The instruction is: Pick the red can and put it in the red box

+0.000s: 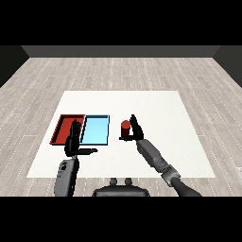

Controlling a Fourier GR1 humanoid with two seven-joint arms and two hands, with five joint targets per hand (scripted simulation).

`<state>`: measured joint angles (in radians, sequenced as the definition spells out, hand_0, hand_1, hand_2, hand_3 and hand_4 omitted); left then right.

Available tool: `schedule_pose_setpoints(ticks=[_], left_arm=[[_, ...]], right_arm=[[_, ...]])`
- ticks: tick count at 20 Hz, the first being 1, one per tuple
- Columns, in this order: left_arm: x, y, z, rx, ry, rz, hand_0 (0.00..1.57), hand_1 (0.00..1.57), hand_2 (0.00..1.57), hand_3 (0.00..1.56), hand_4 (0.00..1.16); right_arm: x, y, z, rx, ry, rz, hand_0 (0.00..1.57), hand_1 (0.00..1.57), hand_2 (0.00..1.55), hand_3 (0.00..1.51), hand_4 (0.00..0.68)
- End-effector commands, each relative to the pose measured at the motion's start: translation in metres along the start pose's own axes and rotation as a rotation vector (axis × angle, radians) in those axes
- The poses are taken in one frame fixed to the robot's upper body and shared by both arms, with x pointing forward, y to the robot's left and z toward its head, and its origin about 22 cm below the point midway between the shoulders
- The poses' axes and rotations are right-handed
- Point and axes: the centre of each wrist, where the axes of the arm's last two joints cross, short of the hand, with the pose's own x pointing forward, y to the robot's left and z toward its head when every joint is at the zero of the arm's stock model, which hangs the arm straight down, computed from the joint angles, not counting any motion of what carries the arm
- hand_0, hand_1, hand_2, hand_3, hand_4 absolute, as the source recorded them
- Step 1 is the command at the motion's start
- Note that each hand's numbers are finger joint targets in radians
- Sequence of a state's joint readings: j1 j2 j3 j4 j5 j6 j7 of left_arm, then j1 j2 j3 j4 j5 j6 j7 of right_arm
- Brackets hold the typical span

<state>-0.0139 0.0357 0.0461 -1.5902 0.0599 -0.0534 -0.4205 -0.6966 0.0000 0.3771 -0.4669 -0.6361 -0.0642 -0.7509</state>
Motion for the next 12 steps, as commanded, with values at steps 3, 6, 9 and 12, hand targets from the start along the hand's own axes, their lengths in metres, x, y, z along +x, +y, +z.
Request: schedule_pose_setpoints(ticks=[3,6,9,12], left_arm=[[0.009,0.014,-0.008,-0.009,0.001,-0.019,0.0,0.0,0.0,0.0,0.0],[-0.004,0.006,-0.002,-0.013,-0.006,-0.021,0.0,0.0,0.0,0.0,0.0],[0.004,0.016,0.005,-0.024,-0.015,-0.021,0.0,0.0,0.0,0.0,0.0],[-0.004,0.0,0.0,-0.008,-0.003,-0.009,0.0,0.0,0.0,0.0,0.0]], right_arm=[[-0.005,-0.003,0.004,0.015,0.005,-0.031,0.0,0.0,0.0,0.0,0.0],[0.01,0.012,-0.01,0.022,-0.002,-0.049,0.0,0.0,0.0,0.0,0.0],[0.015,0.019,-0.024,0.05,0.015,-0.047,0.0,0.0,0.0,0.0,0.0],[0.014,0.017,-0.019,0.033,0.026,-0.028,0.0,0.0,0.0,0.0,0.0]])
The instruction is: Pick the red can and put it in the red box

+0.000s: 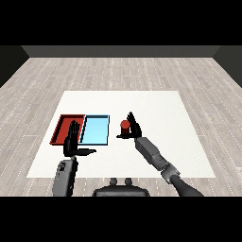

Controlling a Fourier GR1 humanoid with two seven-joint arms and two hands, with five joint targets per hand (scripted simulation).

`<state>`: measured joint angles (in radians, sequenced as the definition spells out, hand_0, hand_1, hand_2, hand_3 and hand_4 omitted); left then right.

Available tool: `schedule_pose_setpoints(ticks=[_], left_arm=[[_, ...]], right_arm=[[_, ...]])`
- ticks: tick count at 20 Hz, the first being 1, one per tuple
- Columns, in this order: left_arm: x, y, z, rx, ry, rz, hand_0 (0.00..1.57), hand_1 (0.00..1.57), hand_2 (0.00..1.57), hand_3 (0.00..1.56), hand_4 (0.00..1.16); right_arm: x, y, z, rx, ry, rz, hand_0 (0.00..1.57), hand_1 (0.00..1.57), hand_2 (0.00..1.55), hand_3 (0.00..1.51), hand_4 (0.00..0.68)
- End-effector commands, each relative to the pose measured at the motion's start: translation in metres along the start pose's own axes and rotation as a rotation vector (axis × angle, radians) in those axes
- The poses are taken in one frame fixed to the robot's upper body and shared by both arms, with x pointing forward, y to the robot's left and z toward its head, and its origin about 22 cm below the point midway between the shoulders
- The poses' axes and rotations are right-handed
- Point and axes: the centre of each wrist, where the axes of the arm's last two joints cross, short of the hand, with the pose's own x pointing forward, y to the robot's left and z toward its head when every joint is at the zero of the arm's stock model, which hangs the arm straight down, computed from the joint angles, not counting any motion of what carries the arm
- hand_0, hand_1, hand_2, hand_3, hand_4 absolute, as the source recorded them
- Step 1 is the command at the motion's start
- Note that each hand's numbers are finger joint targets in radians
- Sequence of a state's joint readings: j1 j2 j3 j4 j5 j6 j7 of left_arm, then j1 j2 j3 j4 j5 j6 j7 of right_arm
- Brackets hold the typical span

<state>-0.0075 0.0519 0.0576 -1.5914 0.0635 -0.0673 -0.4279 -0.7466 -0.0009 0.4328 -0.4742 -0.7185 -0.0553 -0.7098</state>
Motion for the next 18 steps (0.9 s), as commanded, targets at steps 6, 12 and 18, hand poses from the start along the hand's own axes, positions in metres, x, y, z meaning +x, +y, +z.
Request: schedule_pose_setpoints(ticks=[6,12,18], left_arm=[[0.006,-0.009,-0.003,0.009,-0.007,-0.001,0.0,0.0,0.0,0.0,0.0],[0.0,0.007,-0.017,0.006,0.001,-0.004,0.0,0.0,0.0,0.0,0.0],[0.009,0.001,-0.009,0.004,-0.001,-0.018,0.0,0.0,0.0,0.0,0.0]], right_arm=[[0.002,0.015,0.004,-0.019,0.022,0.049,0.0,0.0,0.0,0.0,0.0],[0.004,0.009,-0.008,-0.11,0.086,0.067,0.0,0.0,0.0,0.0,0.0],[-0.002,-0.005,-0.008,-0.174,0.162,0.216,1.57,1.57,1.49,1.44,0.561]])
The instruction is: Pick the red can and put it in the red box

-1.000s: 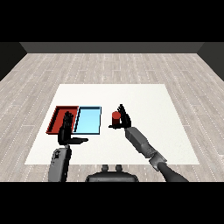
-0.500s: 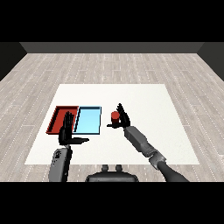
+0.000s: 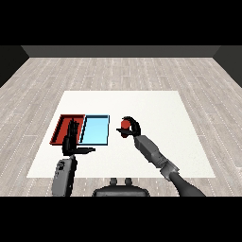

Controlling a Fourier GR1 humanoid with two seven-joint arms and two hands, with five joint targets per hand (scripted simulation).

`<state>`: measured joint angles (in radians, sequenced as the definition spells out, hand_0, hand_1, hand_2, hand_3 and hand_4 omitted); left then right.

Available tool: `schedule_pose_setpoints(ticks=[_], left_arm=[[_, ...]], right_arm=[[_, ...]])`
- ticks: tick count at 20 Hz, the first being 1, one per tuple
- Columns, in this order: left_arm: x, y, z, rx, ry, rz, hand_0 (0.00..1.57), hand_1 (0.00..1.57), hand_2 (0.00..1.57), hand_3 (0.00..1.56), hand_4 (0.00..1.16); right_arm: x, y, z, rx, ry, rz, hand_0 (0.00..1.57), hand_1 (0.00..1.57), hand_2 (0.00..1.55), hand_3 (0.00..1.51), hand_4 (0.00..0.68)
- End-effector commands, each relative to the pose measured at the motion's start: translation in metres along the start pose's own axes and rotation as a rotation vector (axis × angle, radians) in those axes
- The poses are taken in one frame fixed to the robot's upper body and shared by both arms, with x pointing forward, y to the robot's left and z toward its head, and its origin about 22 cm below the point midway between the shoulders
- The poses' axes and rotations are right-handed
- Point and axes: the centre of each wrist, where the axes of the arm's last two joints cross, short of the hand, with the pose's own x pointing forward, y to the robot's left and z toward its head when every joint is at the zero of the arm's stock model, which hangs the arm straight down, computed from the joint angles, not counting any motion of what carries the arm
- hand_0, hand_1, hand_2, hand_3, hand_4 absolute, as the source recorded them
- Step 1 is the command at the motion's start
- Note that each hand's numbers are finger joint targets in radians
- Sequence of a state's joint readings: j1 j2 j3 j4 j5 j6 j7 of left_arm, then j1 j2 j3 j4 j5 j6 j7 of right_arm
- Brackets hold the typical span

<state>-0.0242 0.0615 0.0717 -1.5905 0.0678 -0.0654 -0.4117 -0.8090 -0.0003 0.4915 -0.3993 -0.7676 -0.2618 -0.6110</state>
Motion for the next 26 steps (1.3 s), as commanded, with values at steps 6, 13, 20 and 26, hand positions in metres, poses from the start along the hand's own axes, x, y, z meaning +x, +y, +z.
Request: schedule_pose_setpoints(ticks=[6,13,20,26], left_arm=[[-0.002,0.007,0.001,-0.005,-0.01,-0.034,0.0,0.0,0.0,0.0,0.0],[-0.009,-0.022,0.015,0.002,0.0,-0.003,0.0,0.0,0.0,0.0,0.0],[-0.006,-0.024,-0.01,-0.014,-0.027,-0.033,0.0,0.0,0.0,0.0,0.0],[0.01,-0.026,-0.01,-0.029,-0.02,-0.035,0.0,0.0,0.0,0.0,0.0]], right_arm=[[0.008,0.012,-0.006,-0.041,0.046,0.1,1.57,1.57,1.48,1.43,0.575],[0.011,0.007,0.0,-0.055,0.037,0.095,1.57,1.57,1.49,1.43,0.581],[0.03,0.009,-0.01,-0.056,-0.027,0.088,1.57,1.57,1.48,1.41,0.59],[0.067,0.022,-0.014,-0.085,-0.132,0.113,1.57,1.57,1.47,1.4,0.601]])
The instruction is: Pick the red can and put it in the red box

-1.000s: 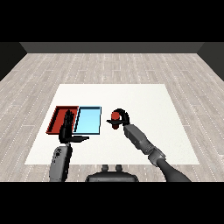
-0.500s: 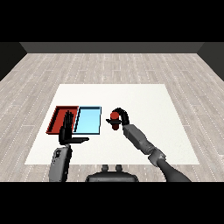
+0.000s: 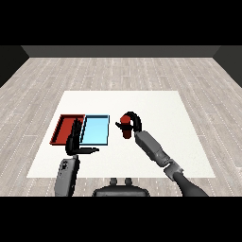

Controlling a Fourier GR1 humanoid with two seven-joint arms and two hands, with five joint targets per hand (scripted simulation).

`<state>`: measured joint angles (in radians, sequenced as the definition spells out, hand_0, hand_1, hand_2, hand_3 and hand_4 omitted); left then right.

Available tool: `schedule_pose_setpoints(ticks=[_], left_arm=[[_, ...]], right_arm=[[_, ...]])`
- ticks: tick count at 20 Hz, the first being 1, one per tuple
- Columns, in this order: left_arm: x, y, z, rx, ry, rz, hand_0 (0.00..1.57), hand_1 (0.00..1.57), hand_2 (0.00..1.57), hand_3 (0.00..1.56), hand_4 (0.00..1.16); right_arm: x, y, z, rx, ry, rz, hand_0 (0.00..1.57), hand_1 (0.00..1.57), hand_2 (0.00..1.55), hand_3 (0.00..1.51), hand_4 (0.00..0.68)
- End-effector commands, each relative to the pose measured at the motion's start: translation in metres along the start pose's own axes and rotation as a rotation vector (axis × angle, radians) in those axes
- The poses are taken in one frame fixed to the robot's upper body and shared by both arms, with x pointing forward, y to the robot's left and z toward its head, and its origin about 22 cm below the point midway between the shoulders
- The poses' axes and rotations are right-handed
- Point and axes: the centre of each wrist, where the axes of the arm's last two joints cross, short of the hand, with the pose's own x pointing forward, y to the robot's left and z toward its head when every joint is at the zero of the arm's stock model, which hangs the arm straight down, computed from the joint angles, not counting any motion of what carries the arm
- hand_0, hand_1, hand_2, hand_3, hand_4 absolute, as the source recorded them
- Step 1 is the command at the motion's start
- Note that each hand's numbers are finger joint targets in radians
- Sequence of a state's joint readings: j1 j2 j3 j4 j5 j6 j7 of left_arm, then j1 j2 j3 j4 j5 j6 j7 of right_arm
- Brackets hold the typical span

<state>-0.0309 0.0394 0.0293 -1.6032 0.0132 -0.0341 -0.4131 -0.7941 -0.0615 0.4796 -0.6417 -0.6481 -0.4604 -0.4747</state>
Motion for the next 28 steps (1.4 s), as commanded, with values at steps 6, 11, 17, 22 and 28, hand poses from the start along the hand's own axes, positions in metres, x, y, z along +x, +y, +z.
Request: schedule_pose_setpoints(ticks=[6,11,17,22,28], left_arm=[[0.0,-0.026,-0.001,-0.054,0.021,0.03,0.0,0.0,0.0,0.0,0.0],[0.013,-0.036,-0.008,-0.128,0.025,0.109,0.0,0.0,0.0,0.0,0.0],[0.017,-0.061,-0.009,-0.203,0.069,0.123,0.0,0.0,0.0,0.0,0.0],[0.037,-0.085,-0.015,-0.265,0.087,0.142,0.0,0.0,0.0,0.0,0.0],[0.025,-0.115,-0.014,-0.288,0.116,0.181,0.0,0.0,0.0,0.0,0.0]], right_arm=[[0.047,-0.02,0.014,-0.025,-0.156,0.021,1.57,1.57,1.47,1.4,0.612],[0.086,-0.028,0.02,-0.025,-0.27,-0.003,1.56,1.56,1.46,1.41,0.602],[0.099,-0.019,0.051,-0.021,-0.307,-0.032,1.57,1.57,1.46,1.4,0.624],[0.102,-0.02,0.061,-0.017,-0.331,-0.023,1.57,1.57,1.46,1.4,0.636],[0.113,-0.014,0.061,-0.012,-0.372,-0.034,1.57,1.57,1.48,1.42,0.655]])
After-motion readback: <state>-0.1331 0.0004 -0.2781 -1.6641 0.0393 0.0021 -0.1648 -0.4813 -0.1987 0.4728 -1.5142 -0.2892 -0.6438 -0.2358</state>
